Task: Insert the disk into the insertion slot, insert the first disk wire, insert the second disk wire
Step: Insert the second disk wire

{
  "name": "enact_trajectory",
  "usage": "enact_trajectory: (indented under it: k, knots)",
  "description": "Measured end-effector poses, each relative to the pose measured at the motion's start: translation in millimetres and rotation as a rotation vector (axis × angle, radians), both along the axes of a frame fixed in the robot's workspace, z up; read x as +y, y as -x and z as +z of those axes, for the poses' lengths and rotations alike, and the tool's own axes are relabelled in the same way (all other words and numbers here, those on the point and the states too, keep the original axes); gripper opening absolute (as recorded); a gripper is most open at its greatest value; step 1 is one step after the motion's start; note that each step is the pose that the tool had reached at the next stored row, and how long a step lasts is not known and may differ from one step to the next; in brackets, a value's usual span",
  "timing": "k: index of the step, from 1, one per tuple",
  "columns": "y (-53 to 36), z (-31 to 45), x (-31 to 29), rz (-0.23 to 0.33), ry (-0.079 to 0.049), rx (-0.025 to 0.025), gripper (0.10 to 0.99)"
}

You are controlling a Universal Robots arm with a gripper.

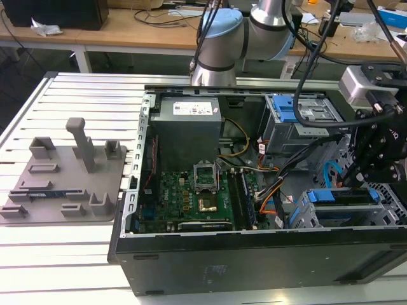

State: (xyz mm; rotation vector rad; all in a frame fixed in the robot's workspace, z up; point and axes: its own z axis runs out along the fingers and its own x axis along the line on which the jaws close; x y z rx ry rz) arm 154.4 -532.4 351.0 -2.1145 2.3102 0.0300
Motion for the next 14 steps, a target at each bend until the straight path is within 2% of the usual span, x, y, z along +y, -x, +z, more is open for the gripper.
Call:
enact_trajectory:
  k: [2,7,11,14]
  knots:
    - [0.0,-0.3,0.0,0.038,0.000,-0.0023,0.161]
    - [2.1,-0.4,0.0,0.070,-0.001,-0.0157,0.161]
    - [4.7,-0.4,-0.5,0.081,-0.002,-0.0185,0.161]
    - [4.7,-0.4,-4.9,0.084,-0.002,-0.0185,0.161]
